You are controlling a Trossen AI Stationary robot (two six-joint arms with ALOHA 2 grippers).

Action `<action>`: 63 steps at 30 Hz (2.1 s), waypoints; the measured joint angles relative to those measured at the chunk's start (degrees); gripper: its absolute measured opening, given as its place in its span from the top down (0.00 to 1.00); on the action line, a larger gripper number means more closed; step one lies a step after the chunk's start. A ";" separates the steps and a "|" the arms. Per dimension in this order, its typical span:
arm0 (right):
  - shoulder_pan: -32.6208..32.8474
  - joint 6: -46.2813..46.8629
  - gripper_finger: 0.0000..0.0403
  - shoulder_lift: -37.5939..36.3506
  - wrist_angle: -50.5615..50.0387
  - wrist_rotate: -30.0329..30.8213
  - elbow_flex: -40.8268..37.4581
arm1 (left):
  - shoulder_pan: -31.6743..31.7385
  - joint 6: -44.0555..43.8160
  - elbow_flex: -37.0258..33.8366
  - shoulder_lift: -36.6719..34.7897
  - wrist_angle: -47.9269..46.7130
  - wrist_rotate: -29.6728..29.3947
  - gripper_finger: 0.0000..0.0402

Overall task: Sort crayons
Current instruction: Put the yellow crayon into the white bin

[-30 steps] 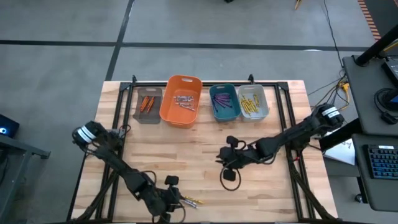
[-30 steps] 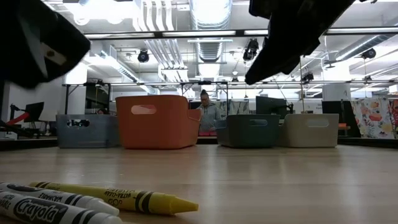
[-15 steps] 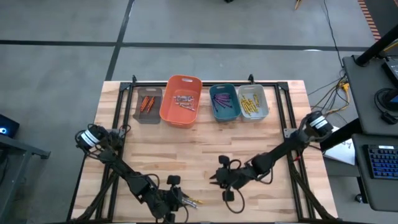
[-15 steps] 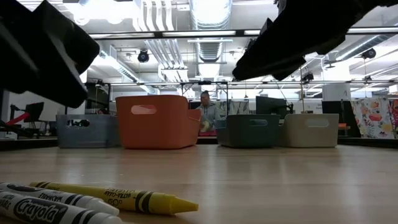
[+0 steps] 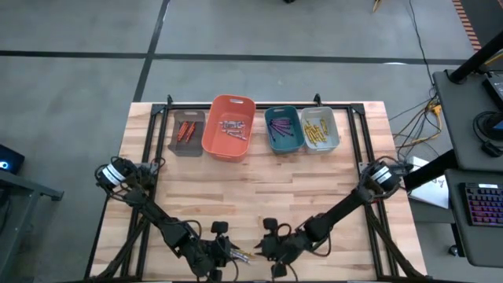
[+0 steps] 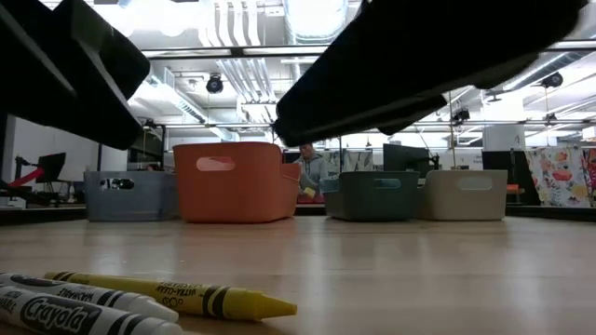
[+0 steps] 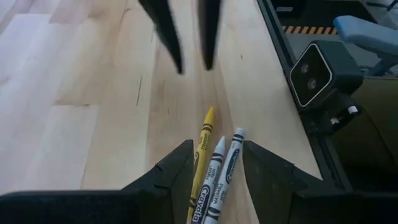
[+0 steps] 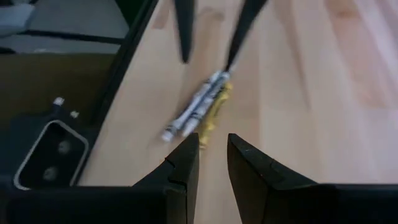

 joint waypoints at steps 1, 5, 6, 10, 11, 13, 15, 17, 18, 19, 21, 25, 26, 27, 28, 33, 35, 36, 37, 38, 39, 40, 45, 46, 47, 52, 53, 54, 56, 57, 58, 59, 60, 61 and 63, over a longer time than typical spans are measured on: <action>0.26 0.38 0.81 0.76 -0.41 0.02 1.20 | -0.12 0.00 0.00 0.00 -0.39 0.16 0.70; 1.21 1.77 0.81 3.24 -3.96 0.02 5.97 | -0.46 0.01 0.00 -0.12 -1.31 1.09 0.70; 1.41 1.94 0.81 3.71 -5.01 0.00 7.09 | -0.55 0.13 0.00 -0.19 -1.45 1.11 0.70; 1.52 2.07 0.81 5.98 -7.36 0.20 11.08 | -0.89 1.08 0.00 -0.28 -3.26 0.80 0.70; 1.52 2.08 0.81 6.64 -7.68 1.11 11.84 | -0.89 1.16 0.00 -0.28 -3.57 0.78 0.70; 1.50 1.82 0.81 8.22 -7.83 3.80 13.20 | -0.86 1.19 0.00 -0.28 -4.40 0.67 0.70; 1.50 0.98 0.81 9.80 -9.28 6.08 14.39 | -0.86 1.16 0.00 -0.28 -4.46 0.63 0.70; 1.46 0.82 0.81 10.86 -9.96 6.49 15.60 | -0.89 1.11 0.00 -0.28 -4.20 0.54 0.70; 1.46 0.81 0.81 11.10 -10.55 6.51 15.97 | -0.89 1.11 0.00 -0.28 -4.01 0.52 0.70; 1.41 0.77 0.80 11.28 -10.99 6.62 16.44 | -0.89 1.11 0.00 -0.28 -3.99 0.41 0.70; 1.35 0.89 0.77 11.29 -12.30 6.62 16.95 | -0.89 1.11 0.00 -0.26 -4.01 0.20 0.70; 1.35 1.49 0.71 11.29 -14.83 6.53 17.01 | -0.89 1.11 0.00 -0.26 -3.92 -1.65 0.70; 1.35 1.49 0.70 11.29 -14.95 6.47 17.01 | -0.89 1.10 0.00 -0.26 -3.91 -2.01 0.70; 1.35 1.49 0.68 11.29 -14.94 6.33 17.03 | -0.89 1.11 0.00 -0.26 -3.90 -2.18 0.70; 1.35 1.49 0.67 11.29 -15.00 6.19 17.07 | -0.89 1.10 0.00 -0.24 -3.84 -2.39 0.70; 1.21 2.34 0.64 11.36 -16.41 6.05 17.07 | -0.89 1.08 0.00 -0.24 -3.58 -2.54 0.70; 1.08 2.90 0.64 11.36 -16.75 5.92 17.07 | -0.89 1.07 0.00 -0.22 -3.53 -2.56 0.70; 0.97 2.97 0.64 11.36 -16.86 5.72 17.05 | -0.89 1.07 0.00 -0.22 -3.49 -2.57 0.70; 0.95 3.00 0.64 11.36 -16.84 5.60 17.05 | -0.89 1.07 0.00 -0.22 -3.47 -2.58 0.70; 0.93 3.00 0.64 11.36 -16.82 5.59 17.05 | -0.89 1.07 0.00 -0.22 -3.47 -2.58 0.70; 0.91 3.00 0.64 11.36 -16.81 5.61 17.05 | -0.89 1.07 0.00 -0.22 -3.47 -2.60 0.70; 0.91 3.01 0.64 11.36 -16.80 5.61 17.05 | -0.89 1.07 0.00 -0.22 -3.47 -2.66 0.70; 0.78 3.83 0.63 11.49 -16.80 5.51 16.96 | -0.89 1.07 0.00 -0.20 -3.47 -4.00 0.70; 0.73 3.90 0.63 11.55 -16.84 5.28 16.90 | -0.89 1.07 0.00 -0.20 -3.47 -4.01 0.70; 0.68 3.94 0.63 11.55 -16.85 4.93 16.85 | -0.89 1.07 0.00 -0.20 -3.47 -4.05 0.70; 0.44 4.07 0.64 11.55 -16.81 4.47 16.76 | -0.89 0.76 0.00 -0.20 -3.46 -4.43 0.70; 0.37 4.26 0.64 11.55 -16.85 4.43 16.70 | -0.89 0.65 0.00 -0.19 -3.47 -5.01 0.70; 0.31 4.51 0.64 11.55 -16.83 4.30 16.61 | -0.89 0.52 0.00 -0.19 -3.47 -5.55 0.70; 0.17 4.53 0.63 11.55 -16.83 4.11 16.50 | -0.89 0.24 0.00 -0.18 -3.47 -6.22 0.70; 0.10 4.53 0.63 11.55 -16.81 3.95 16.45 | -0.89 0.22 0.00 -0.18 -3.47 -6.57 0.70; 0.05 4.52 0.63 11.55 -16.79 3.91 16.37 | -0.89 0.21 0.00 -0.17 -3.49 -6.78 0.70; -0.03 4.48 0.63 11.55 -16.79 3.91 16.31 | -0.89 0.21 0.00 -0.17 -3.47 -6.95 0.70; -0.05 4.48 0.64 11.55 -16.76 3.90 16.26 | -0.89 0.20 0.00 -0.17 -3.47 -6.97 0.70; -0.16 4.49 0.64 11.55 -16.75 3.83 16.18 | -0.89 0.20 0.00 -0.17 -3.48 -6.97 0.70; -0.38 4.51 0.65 11.55 -16.60 2.76 16.01 | -0.89 0.20 0.00 -0.17 -3.47 -7.02 0.70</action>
